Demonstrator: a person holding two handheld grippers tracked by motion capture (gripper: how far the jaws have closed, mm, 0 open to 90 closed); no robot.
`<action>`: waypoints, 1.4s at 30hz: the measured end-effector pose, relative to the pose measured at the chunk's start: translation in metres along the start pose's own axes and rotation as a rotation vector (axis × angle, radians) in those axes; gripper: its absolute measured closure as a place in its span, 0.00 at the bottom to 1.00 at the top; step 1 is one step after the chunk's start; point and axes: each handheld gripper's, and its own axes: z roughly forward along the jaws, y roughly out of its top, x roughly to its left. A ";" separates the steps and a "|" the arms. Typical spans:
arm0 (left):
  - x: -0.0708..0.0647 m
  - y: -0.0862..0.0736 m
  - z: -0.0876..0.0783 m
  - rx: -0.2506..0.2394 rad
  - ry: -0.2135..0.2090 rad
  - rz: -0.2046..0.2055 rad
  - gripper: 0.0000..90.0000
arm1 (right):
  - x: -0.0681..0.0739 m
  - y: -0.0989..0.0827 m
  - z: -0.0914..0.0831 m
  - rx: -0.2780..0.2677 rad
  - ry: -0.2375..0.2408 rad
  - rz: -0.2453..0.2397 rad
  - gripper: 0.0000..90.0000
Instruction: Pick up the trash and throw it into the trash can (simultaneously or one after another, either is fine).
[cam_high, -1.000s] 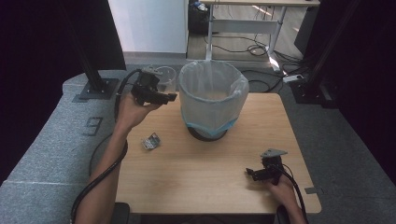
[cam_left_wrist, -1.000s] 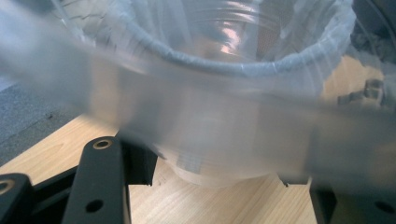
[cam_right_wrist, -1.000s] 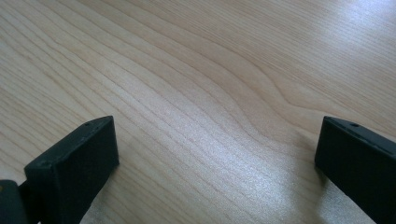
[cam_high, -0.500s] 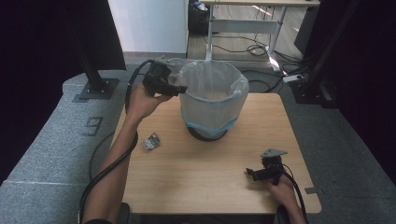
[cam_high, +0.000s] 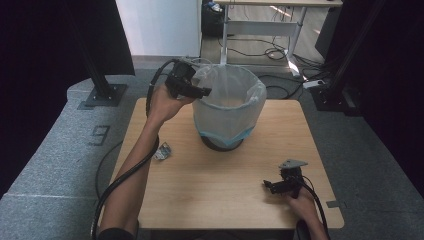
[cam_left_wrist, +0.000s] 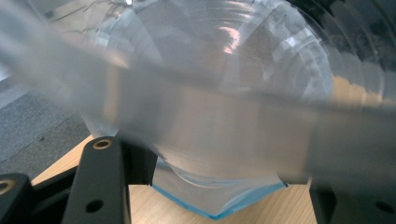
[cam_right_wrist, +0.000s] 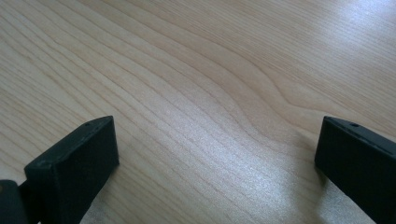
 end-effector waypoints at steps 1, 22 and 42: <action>0.000 0.001 0.001 0.001 0.002 0.001 0.47 | 0.000 0.000 0.000 0.000 0.000 0.001 0.00; -0.008 0.029 0.042 0.014 0.010 0.005 0.46 | 0.000 0.000 0.000 0.000 0.000 0.001 0.00; -0.007 0.023 0.085 0.113 0.032 0.009 0.44 | 0.000 0.000 0.000 0.000 0.000 0.000 0.00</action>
